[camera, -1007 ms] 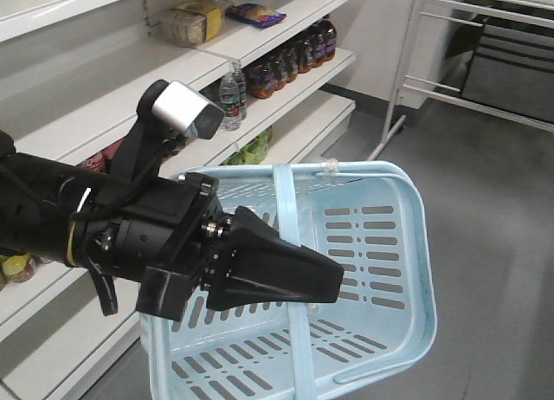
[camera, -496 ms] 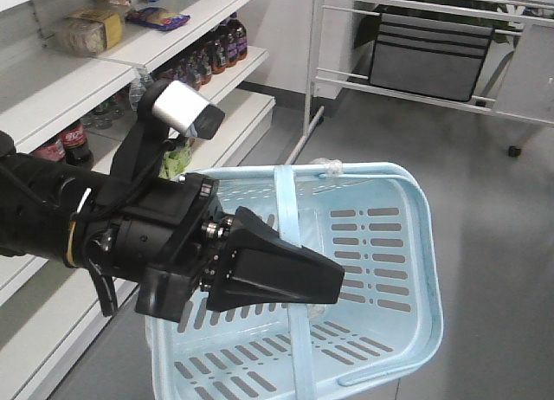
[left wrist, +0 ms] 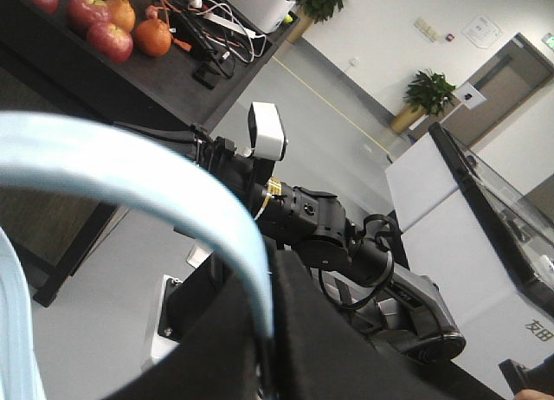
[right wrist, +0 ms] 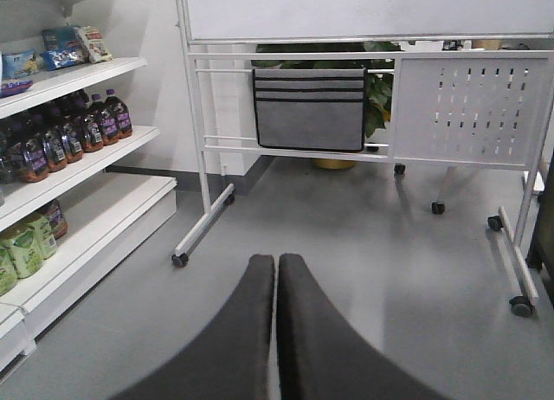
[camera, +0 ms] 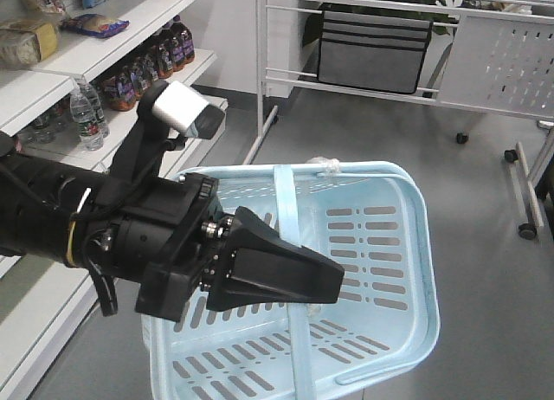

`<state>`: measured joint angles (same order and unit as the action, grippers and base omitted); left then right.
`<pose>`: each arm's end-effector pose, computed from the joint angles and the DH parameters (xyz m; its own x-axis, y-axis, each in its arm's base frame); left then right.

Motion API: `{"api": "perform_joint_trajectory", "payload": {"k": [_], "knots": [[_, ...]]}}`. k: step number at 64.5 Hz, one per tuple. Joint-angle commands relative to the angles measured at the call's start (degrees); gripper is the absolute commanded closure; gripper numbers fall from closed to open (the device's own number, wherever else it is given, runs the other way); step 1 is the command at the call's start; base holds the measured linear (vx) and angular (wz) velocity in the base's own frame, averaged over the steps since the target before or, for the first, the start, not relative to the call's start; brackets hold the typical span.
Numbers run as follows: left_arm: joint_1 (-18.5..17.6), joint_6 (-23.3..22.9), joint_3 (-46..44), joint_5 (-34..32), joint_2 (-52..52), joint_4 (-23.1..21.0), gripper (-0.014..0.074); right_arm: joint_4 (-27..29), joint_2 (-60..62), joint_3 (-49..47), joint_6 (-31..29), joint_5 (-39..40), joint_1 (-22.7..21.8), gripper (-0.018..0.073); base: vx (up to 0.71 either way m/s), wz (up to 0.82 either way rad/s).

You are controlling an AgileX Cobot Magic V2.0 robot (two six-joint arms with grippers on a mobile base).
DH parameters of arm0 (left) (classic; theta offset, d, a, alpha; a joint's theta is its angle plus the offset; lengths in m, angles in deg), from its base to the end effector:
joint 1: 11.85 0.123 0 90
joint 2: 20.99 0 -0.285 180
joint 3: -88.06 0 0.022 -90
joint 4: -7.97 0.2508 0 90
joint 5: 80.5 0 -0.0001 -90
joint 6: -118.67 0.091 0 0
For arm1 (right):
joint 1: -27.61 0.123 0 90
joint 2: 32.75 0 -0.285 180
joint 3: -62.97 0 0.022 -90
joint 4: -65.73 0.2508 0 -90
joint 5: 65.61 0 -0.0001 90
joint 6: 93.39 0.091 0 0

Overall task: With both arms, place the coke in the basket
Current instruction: 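Turn the base away from the shelf carrying the basket, then drive the base past the fruit tables holding the basket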

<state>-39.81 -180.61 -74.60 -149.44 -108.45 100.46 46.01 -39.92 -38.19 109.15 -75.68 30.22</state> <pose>0.1954 -0.1997 0.3530 -0.6527 0.1906 -0.7333 0.7447 -0.0167 -0.6672 0.0565 -0.0028 0.1892 -0.0949 0.0497 -0.9942 0.0184 0.9987 0.0482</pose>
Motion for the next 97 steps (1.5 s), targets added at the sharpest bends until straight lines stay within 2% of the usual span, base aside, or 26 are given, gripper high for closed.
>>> {"api": "perform_joint_trajectory", "payload": {"k": [1, 97], "knots": [[-0.15, 0.27, -1.53, -10.12, 2.15, -5.15, 0.0603, -0.58, 1.01, 0.61, -0.39, 4.09, -0.32, 0.0564, 0.04, -0.17], [-0.15, 0.27, -1.53, -10.12, 2.15, -5.15, 0.0603, -0.58, 1.01, 0.61, -0.39, 4.09, -0.32, 0.0564, 0.11, -0.3]]}}
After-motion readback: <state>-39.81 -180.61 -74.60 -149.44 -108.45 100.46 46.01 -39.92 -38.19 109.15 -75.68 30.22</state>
